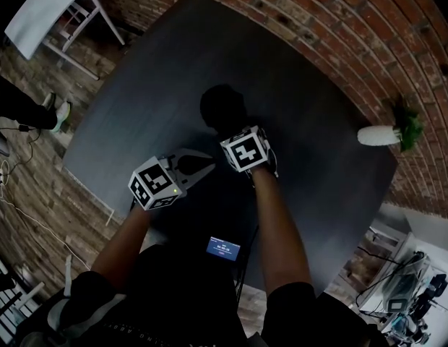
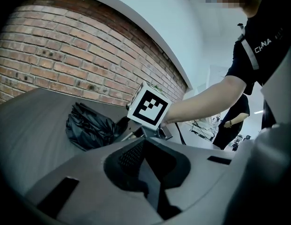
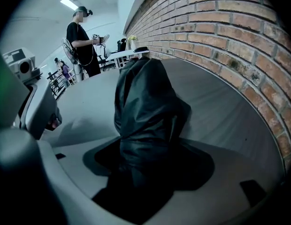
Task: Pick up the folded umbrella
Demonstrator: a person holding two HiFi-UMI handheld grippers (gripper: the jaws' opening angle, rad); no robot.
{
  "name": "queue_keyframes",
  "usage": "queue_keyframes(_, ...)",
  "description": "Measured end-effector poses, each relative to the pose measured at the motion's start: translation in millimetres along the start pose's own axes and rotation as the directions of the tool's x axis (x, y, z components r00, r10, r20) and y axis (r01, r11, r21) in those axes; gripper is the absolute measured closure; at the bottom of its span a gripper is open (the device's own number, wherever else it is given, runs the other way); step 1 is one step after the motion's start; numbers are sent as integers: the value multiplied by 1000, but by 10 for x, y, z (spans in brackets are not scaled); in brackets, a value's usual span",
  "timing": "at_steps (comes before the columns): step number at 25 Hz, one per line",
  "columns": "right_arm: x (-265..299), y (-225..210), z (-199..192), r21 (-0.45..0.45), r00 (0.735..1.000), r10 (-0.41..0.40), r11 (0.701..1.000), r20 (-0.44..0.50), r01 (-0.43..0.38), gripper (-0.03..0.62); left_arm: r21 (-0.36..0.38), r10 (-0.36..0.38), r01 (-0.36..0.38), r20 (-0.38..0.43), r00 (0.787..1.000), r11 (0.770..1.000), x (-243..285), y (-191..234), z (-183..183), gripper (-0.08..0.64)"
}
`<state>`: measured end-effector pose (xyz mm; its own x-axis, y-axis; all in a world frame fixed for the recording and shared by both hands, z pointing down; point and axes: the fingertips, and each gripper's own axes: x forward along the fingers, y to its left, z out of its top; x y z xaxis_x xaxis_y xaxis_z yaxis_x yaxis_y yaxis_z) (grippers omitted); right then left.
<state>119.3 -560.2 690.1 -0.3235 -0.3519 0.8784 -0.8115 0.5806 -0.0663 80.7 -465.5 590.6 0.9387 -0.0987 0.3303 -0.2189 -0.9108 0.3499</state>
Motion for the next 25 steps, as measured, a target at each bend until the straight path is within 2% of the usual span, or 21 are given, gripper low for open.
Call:
queue_keyframes(13,-36,-29,-6,19,999,-24,1000,31,23,285,-9,3,-3,-9,1000,1000,13,-75,-42,557)
queue_keyframes(25,-119,82,-197,136,999,-34,990,36,28,296,-4,22,-22,-17,1000,1000,-187,-165,-74,557)
